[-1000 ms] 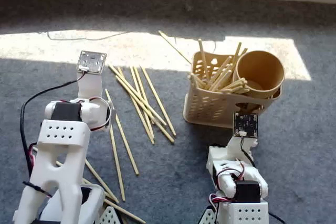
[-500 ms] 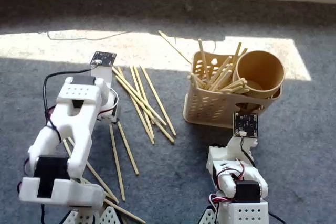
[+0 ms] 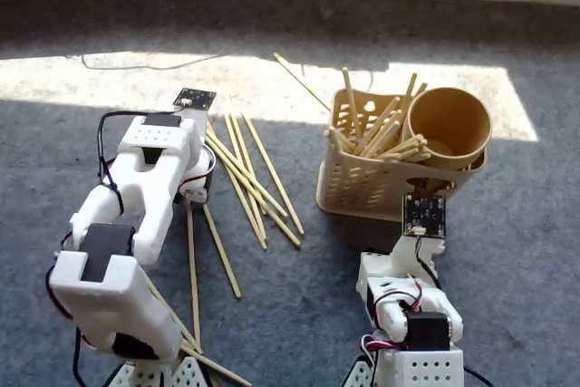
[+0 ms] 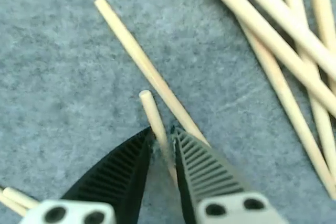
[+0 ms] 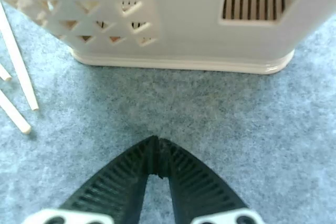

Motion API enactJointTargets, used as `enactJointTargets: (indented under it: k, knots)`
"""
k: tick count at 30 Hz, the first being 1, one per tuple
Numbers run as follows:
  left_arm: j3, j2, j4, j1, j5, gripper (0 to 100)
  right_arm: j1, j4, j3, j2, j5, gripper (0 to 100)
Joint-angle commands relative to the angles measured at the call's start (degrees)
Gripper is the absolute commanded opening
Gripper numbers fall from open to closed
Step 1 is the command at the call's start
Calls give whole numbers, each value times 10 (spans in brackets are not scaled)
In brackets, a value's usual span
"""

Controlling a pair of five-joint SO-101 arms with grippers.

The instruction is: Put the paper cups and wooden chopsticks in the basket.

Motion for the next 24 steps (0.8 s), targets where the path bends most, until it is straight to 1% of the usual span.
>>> enactJointTargets:
  k: [1,7,10,14,24]
  knots:
    - [-26,0,12,-10,-4,7,-4,4,59,-1,5,8]
    - [-58,-29,66,-10,-2,6,-4,4,59,-1,5,8]
    - [-56,-68,69,-8,1,6,-4,4,59,-1,5,8]
    - [-55,-117,69,-7,28,6,-4,4,59,-1,5,8]
    - [-55,-241,70,-7,28,6,-4,4,59,-1,5,8]
